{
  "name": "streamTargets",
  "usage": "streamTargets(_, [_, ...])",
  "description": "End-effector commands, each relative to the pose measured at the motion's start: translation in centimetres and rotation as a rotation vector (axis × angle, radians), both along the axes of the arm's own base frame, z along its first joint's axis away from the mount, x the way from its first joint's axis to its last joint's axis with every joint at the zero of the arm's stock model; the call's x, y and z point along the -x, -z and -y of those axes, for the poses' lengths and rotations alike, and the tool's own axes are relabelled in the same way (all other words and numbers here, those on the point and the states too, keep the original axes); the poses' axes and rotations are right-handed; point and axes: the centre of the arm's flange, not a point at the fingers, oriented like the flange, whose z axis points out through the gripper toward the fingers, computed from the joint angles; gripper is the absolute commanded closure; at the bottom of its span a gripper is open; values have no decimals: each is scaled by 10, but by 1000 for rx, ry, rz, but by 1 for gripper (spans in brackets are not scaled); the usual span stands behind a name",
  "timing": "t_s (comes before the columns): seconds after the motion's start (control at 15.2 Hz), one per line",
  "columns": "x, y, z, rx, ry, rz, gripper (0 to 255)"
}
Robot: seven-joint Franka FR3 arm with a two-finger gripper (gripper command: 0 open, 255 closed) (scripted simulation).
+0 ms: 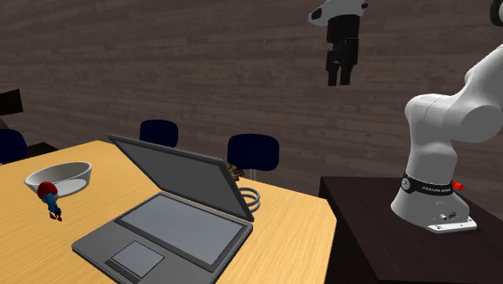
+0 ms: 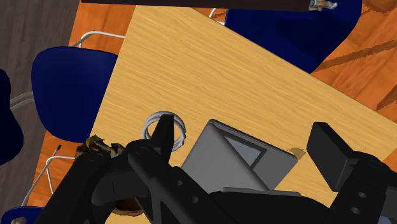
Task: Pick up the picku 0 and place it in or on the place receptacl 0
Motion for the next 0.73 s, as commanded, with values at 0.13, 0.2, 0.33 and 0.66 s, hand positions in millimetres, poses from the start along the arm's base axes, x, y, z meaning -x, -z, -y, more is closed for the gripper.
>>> streamTargets(0.13, [-14,21,6,6,1,0,0])
streamTargets(0.2, [-21,32,9,9,2,-1,0])
streamTargets(0.33, [-35,53,15,15,3,-1,0])
streamTargets(0.66, [-70,106,32,30,6,-2,0])
